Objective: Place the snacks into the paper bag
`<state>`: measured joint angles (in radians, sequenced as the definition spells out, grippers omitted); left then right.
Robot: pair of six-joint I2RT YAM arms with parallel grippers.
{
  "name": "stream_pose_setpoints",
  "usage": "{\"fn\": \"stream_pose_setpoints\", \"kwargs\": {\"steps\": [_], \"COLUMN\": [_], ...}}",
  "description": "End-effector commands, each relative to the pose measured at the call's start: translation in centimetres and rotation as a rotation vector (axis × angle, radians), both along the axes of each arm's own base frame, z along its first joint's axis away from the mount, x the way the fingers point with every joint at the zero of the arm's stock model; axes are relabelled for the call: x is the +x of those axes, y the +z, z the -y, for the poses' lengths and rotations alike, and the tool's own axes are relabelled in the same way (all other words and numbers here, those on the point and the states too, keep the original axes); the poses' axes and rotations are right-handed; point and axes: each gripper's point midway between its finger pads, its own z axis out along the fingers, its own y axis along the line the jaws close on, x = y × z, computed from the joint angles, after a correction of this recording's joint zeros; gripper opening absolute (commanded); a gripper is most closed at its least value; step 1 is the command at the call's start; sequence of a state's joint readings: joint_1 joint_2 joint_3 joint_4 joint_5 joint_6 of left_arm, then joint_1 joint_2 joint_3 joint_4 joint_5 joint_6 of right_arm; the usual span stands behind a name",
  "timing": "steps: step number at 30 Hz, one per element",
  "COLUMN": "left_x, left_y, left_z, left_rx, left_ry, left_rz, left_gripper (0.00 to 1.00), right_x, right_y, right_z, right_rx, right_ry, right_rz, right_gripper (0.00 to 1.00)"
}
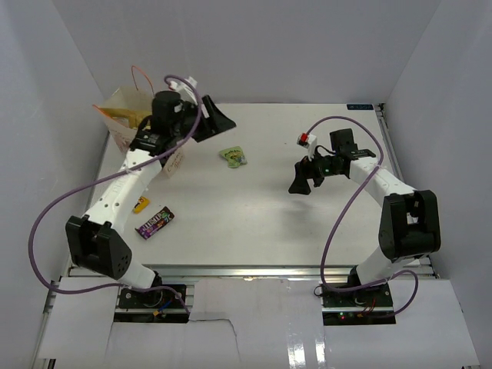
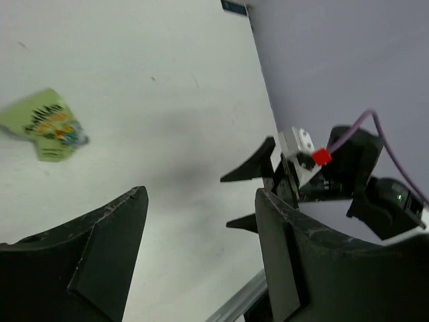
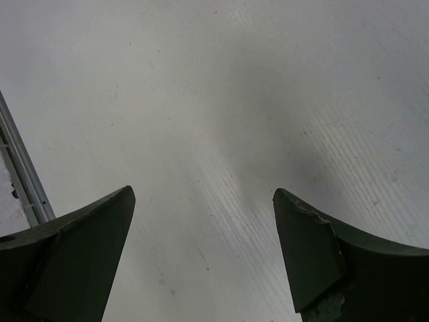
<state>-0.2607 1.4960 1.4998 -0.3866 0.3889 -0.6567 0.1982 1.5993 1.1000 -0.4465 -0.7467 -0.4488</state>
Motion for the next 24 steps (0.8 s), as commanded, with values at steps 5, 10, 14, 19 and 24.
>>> {"fn": "stream_pose_setpoints", "kwargs": {"steps": [5, 10, 14, 19, 24], "left_x": [1.6, 6.3, 9.4, 10.3, 9.7], "left_y": [-12.5, -18.6, -21.1, -24.6, -27.5], "left_z": [3.7, 4.8, 5.6, 4.3, 3.6], "left_rx": [0.142, 0.194, 0.243, 0.329, 0.399], "left_ry": [0.122, 0.188, 0.200, 0.289, 0.304], "left_rz": [-0.197, -0.277, -0.300, -0.404, -0.495], "left_gripper": [0.74, 0.73, 0.73, 0.73, 0.70], "right_x": [0.6, 0.1, -0.5, -0.9, -0.8], "right_y": [1.4, 1.1, 0.8, 0.2, 0.0], "right_z": [0.1, 0.8, 1.3, 2.1, 2.3], "right_rx": [0.000, -0.016, -0.029, -0.039, -0.035], "right_ry": [-0.002, -0.023, -0.035, -0.053, -0.061], "right_rz": [0.029, 0.026, 0.027, 0.019, 0.006], "right_gripper": [0.90, 0.90, 0.90, 0.90, 0.90]}}
